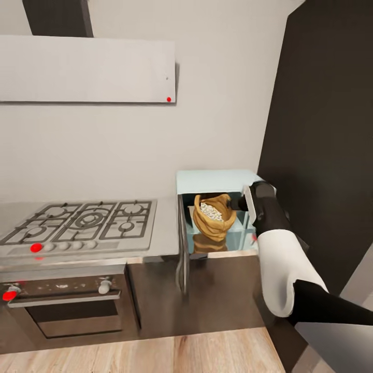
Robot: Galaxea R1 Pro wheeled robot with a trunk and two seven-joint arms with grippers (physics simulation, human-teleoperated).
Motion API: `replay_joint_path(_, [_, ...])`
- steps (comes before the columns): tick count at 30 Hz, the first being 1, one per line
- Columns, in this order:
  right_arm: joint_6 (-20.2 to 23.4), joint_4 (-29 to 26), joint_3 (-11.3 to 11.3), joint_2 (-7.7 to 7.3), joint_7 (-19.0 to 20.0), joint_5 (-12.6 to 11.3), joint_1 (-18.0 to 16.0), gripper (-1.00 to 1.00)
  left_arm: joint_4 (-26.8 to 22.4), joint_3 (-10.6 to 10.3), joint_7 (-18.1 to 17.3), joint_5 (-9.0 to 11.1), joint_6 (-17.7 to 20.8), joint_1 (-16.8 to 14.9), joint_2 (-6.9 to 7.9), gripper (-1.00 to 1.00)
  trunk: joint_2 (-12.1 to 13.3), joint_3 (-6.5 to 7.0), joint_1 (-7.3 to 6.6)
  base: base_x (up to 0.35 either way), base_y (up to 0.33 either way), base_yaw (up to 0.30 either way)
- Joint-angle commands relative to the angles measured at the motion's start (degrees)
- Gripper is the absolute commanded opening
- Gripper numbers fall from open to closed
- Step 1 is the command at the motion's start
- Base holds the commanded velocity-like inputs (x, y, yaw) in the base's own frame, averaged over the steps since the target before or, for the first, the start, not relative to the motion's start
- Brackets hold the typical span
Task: In the kitchen, take the popcorn bag from the countertop, put it into the microwave, and heat it until the popcorn is cooked so the cooked popcorn ends up inside the bag.
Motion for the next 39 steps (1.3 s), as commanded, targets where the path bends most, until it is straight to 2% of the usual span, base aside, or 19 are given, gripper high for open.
replay_joint_path(1, [0.2,-0.3,-0.2,-0.1,-0.1,0.0,0.2,1.0,0.0,0.3,0.0,0.2,-0.1,0.0,-0.01,1.0,-0.1,-0.07,-0.02,-0.209,0.0,0.0])
replay_joint_path(5, [0.2,-0.6,-0.2,-0.46,-0.1,0.0,1.6,1.0,0.0,0.3,0.0,0.2,-0.1,0.0,0.05,1.0,-0.1,-0.07,-0.02,-0.097,0.0,0.0])
replay_joint_path(7, [0.2,-1.3,-0.2,-1.97,0.0,-0.1,1.8,1.0,0.0,0.3,0.0,0.2,-0.1,0.0,0.07,1.0,-0.1,-0.07,-0.02,-0.008,0.0,0.0])
replay_joint_path(10, [0.2,-2.4,-0.2,-3.21,0.9,-0.2,1.8,1.0,0.0,0.3,0.0,0.2,-0.1,0.0,0.08,1.0,-0.1,-0.07,-0.02,-0.002,0.0,0.0])
replay_joint_path(12, [0.2,-2.7,-0.2,-5.92,2.2,-0.2,1.9,1.0,0.0,0.3,0.0,0.3,-0.1,0.0,0.08,1.0,-0.1,-0.07,-0.02,0.0,0.0,0.0])
replay_joint_path(14, [0.2,-2.8,-0.2,-7.74,4.2,-0.2,2.4,1.0,0.0,0.3,0.0,0.3,-0.1,0.0,0.08,1.0,-0.1,-0.07,-0.02,0.0,0.0,0.0])
replay_joint_path(16, [0.2,-3.4,0.3,-9.08,5.4,-0.2,4.9,1.0,0.0,0.3,0.0,0.3,-0.1,0.0,0.08,1.0,-0.1,-0.07,-0.02,0.0,0.0,0.0])
replay_joint_path(18, [0.2,-5.7,4.2,-9.75,5.8,-0.2,8.3,1.0,0.0,0.3,0.0,0.3,-0.1,0.0,0.08,1.0,-0.1,-0.07,-0.02,0.0,0.0,0.0])
replay_joint_path(19, [0.2,-7.7,7.2,-10.12,6.5,-0.2,11.2,1.0,0.0,0.3,0.0,0.3,-0.1,0.0,0.08,1.0,-0.1,-0.07,-0.02,0.0,0.0,0.0])
replay_joint_path(22, [0.2,-14.6,13.7,-12.55,12.5,-0.1,19.8,1.0,0.0,0.3,0.0,0.3,-0.1,0.0,0.08,1.0,-0.1,-0.07,-0.02,0.0,0.0,0.0])
replay_joint_path(24, [0.2,-17.7,16.2,-14.0,16.5,-0.1,22.4,1.0,0.0,0.3,0.0,0.3,-0.1,0.0,0.08,1.0,-0.1,-0.07,-0.02,0.0,0.0,0.0])
replay_joint_path(26, [0.2,-19.6,17.3,-15.3,21.6,-0.1,24.2,1.0,0.0,0.3,0.0,0.3,-0.1,0.0,0.08,1.0,-0.1,-0.07,-0.02,0.0,0.0,0.0])
replay_joint_path(30, [0.2,-21.9,17.8,-17.03,32.1,0.0,27.9,1.0,0.0,0.3,0.0,0.3,-0.1,0.0,0.08,1.0,-0.1,-0.07,-0.02,0.0,0.0,0.0])
replay_joint_path(32, [0.2,-24.4,17.7,-17.16,38.2,0.1,31.6,1.0,0.0,0.3,0.0,0.4,-0.1,0.0,0.08,1.0,-0.1,-0.07,-0.02,0.0,0.0,0.0])
replay_joint_path(33, [-0.7,-24.7,17.7,-17.02,39.4,0.0,32.4,1.0,0.0,0.3,0.0,0.4,-0.1,0.0,0.08,1.0,-0.1,-0.07,-0.02,0.0,0.0,0.0])
replay_joint_path(34, [-3.3,-25.0,17.7,-16.83,40.6,0.0,33.2,1.0,0.0,0.3,0.0,0.4,-0.1,0.0,0.08,1.0,-0.1,-0.07,-0.02,0.0,0.0,0.0])
replay_joint_path(35, [-6.2,-25.1,17.6,-16.54,41.3,-0.1,33.7,1.0,0.0,0.3,0.0,0.4,-0.1,0.0,0.08,1.0,-0.1,-0.07,-0.02,0.0,0.0,0.0])
replay_joint_path(37, [-9.2,-25.0,17.3,-16.36,41.6,-0.2,33.9,1.0,0.0,0.3,0.0,0.4,-0.1,0.0,0.08,1.0,-0.1,-0.07,-0.02,0.0,0.0,0.0])
replay_joint_path(39, [-12.4,-24.9,16.6,-15.1,41.5,-1.8,34.0,1.0,0.0,0.3,0.0,0.4,-0.1,0.0,0.08,1.0,-0.1,-0.07,-0.02,0.0,0.0,0.0])
